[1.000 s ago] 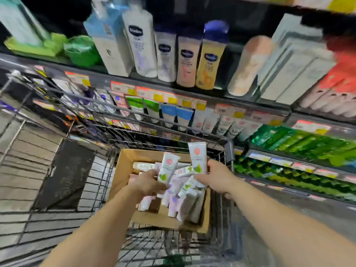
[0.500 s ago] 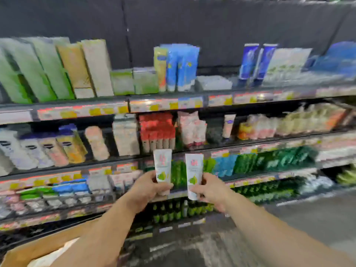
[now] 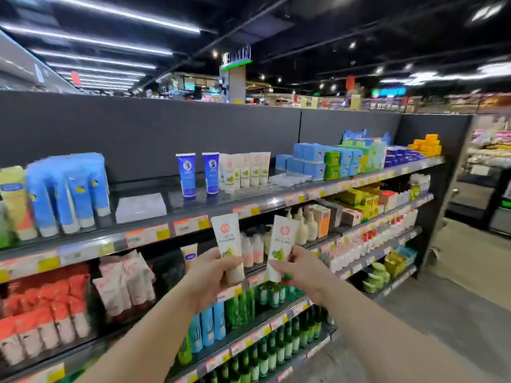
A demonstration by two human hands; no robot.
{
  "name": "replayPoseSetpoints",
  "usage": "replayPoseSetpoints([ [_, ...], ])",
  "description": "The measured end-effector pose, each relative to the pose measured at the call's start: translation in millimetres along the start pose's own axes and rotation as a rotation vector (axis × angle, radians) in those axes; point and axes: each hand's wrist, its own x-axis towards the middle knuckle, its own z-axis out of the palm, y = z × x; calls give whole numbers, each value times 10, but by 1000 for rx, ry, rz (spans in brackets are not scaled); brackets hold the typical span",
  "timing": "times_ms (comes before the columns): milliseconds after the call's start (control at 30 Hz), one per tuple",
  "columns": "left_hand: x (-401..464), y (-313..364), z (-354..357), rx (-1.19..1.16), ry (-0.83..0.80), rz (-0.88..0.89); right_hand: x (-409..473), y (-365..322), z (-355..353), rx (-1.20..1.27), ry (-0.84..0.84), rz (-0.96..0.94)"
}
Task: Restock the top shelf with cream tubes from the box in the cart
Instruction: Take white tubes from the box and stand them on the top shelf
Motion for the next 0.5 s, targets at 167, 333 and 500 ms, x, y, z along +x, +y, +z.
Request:
replayPoseSetpoints([
  [167,792,338,-52,130,47,142,911,-361,-195,-18,64,-141],
  [333,1598,831,-41,226,96,283,1827,-743,-328,-101,89,-199],
  [500,2223,978,48,367,259,407,2545,-998,-418,-172,80,-284],
])
